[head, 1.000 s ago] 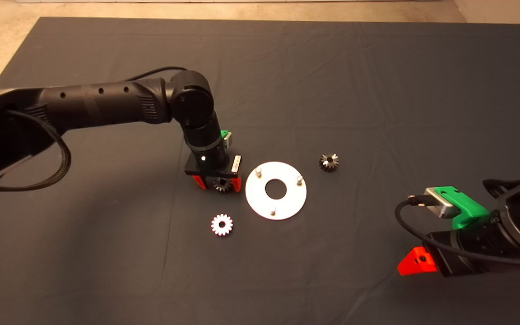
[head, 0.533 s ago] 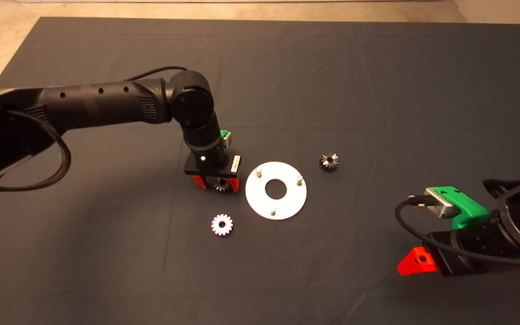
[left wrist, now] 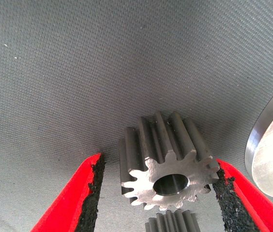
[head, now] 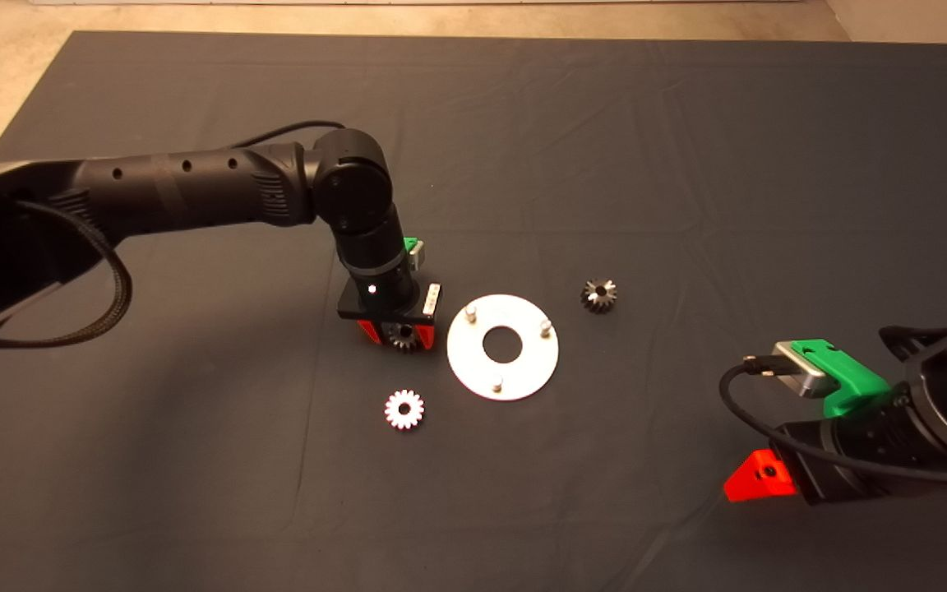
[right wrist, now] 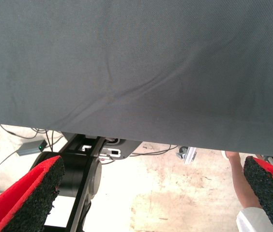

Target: Install three planetary gears onto the carrier pins

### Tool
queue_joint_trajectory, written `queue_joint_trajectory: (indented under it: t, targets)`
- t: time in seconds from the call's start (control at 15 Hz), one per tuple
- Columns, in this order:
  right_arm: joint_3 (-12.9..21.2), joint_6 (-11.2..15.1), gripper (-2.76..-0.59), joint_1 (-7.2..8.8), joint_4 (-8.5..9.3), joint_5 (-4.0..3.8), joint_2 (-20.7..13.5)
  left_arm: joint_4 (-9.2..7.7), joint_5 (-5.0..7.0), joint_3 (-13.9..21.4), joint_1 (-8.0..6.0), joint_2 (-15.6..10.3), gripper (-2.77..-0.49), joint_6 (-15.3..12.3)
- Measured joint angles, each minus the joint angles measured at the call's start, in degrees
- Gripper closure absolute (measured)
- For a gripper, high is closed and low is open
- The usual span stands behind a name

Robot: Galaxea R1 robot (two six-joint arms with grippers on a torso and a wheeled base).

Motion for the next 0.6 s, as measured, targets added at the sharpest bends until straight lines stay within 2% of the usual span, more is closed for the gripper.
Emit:
queue_joint_trajectory:
  t: [0.4,0.6]
  targets:
    - [0.0,0.02,-2.76,0.0,0.0,0.0,0.02,0.02,0.0,0.0,0.0,0.0,-1.5,0.0]
    - [0.0,0.0,-2.76,0.0,0.0,0.0,0.02,0.02,0.0,0.0,0.0,0.0,-1.5,-1.3]
